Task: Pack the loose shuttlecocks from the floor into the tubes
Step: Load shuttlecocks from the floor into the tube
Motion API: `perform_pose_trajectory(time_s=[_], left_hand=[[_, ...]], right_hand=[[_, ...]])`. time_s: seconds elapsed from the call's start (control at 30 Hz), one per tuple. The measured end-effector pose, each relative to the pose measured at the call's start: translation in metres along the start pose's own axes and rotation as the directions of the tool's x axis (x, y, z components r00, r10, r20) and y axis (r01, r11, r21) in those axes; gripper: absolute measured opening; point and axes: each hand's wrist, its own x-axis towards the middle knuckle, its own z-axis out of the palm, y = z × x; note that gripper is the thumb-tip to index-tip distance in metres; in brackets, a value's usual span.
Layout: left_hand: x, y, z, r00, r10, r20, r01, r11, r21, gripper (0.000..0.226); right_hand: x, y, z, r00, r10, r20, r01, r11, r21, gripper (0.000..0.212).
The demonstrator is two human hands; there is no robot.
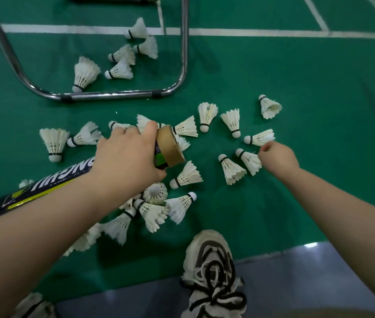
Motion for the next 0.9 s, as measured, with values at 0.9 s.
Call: perform_pose_trajectory(time_s=[0.9], left_hand=[[-0.034, -0.083, 0.014, 0.996, -0.091, 0.024, 0.09, 0.996, 0.023, 0.074]], right_hand=[[-0.129, -0.126, 0.088, 0.575, -0.548, 0.608, 0.781, 0.588, -0.209, 0.02]])
